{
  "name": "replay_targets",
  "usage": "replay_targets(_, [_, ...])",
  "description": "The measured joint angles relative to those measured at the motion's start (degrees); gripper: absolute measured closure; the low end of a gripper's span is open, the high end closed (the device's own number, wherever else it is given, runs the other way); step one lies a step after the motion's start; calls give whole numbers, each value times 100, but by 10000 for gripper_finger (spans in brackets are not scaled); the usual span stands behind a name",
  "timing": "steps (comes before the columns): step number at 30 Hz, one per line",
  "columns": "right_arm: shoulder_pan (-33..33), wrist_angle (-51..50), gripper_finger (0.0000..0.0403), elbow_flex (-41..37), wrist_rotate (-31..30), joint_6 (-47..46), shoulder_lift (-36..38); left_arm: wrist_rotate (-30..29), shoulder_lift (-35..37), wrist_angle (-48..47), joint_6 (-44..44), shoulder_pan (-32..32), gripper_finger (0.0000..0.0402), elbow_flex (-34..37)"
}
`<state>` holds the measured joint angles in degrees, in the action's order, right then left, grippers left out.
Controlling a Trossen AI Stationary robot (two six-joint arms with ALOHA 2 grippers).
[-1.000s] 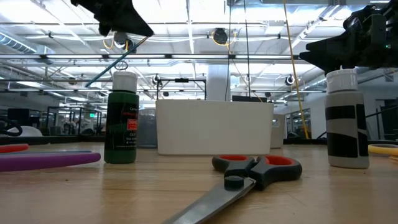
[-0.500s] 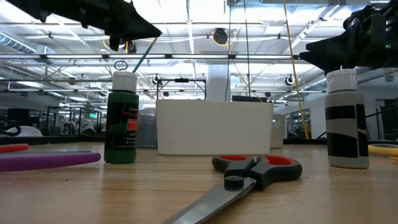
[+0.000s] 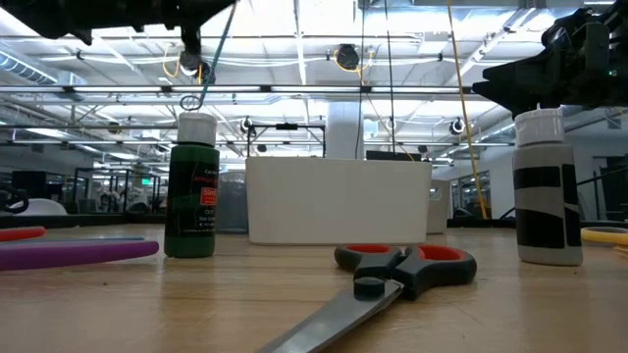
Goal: Pick & Place Paint Supplies
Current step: Put the blue paint brush into the black bin
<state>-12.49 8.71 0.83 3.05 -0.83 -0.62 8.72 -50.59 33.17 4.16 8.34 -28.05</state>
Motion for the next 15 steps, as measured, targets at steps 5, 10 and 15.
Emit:
replay_targets(5, [0, 0, 197, 0, 0, -1, 0, 1228, -170, 1130, 933, -255, 401, -1])
replay_targets(10, [0, 0, 197, 1, 0, -1, 2, 2017, -521, 1913, 881, -1028, 401, 0])
replay_targets(15, [0, 0, 199, 0, 0, 0, 2, 2001, -568, 1908, -207, -1660, 401, 0])
